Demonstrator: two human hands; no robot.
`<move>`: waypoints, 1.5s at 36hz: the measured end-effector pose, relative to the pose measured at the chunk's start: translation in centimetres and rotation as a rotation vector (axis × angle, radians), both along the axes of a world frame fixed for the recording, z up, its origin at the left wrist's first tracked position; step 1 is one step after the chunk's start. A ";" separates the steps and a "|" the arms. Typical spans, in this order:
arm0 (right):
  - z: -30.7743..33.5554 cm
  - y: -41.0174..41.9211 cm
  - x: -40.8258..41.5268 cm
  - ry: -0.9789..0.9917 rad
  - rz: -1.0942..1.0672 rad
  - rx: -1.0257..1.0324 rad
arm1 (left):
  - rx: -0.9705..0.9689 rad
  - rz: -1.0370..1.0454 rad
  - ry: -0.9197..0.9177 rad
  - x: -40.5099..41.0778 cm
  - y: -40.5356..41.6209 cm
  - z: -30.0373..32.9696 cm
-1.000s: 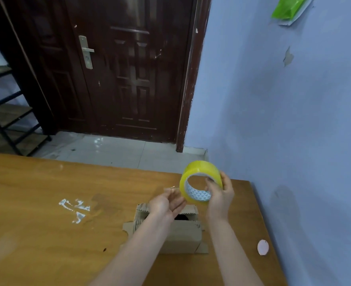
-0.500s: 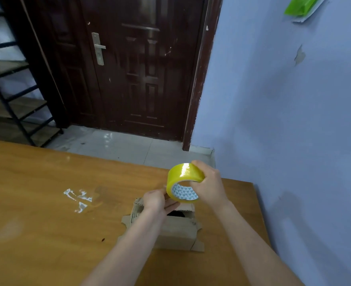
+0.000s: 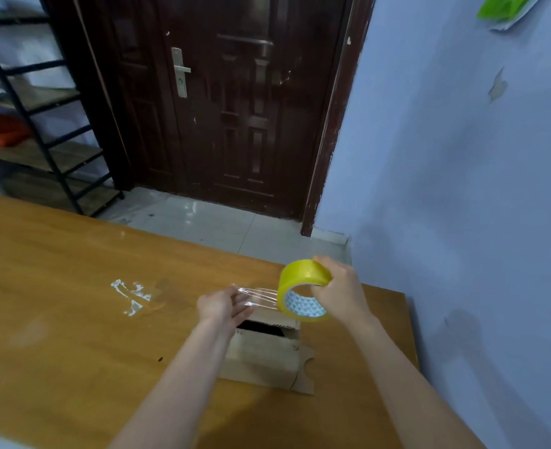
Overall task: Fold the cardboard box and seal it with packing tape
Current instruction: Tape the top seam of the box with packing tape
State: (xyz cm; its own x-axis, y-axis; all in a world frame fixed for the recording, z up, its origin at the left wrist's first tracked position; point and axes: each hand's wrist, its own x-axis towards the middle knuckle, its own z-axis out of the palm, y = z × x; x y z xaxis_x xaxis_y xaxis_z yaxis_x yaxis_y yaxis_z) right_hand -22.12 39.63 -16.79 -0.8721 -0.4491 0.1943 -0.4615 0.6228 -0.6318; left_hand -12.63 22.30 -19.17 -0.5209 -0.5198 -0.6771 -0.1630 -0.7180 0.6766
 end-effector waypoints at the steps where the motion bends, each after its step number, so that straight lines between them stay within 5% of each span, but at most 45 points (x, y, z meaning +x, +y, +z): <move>1: -0.3 0.6 -0.2 0.003 -0.011 0.012 | -0.009 0.007 0.006 0.3 -0.7 -0.1; 13: -1.8 2.1 0.6 0.168 0.108 0.163 | -0.331 -0.087 -0.030 2.6 -0.5 -4.8; 23: -3.6 0.1 1.7 0.172 0.207 0.372 | -0.128 -0.053 0.073 3.5 -1.8 -8.7; 29: -4.5 -0.2 2.0 0.108 0.169 0.468 | -0.110 -0.052 0.059 3.1 -2.1 -10.0; 38: -4.4 -1.1 3.0 0.275 0.169 0.485 | -0.066 0.018 0.056 2.3 -2.1 -10.9; 54: -3.2 0.6 2.3 0.216 0.225 0.865 | 0.011 0.014 -0.003 1.4 -3.0 -11.0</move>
State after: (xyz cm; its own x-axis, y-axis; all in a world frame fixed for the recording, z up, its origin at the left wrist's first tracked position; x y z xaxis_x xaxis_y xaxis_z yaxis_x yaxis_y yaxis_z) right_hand -19.78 40.20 -20.03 -0.7307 -0.6682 -0.1397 -0.6825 0.7199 0.1260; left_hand -11.21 19.27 -30.16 -0.5117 -0.5198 -0.6840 -0.1544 -0.7276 0.6684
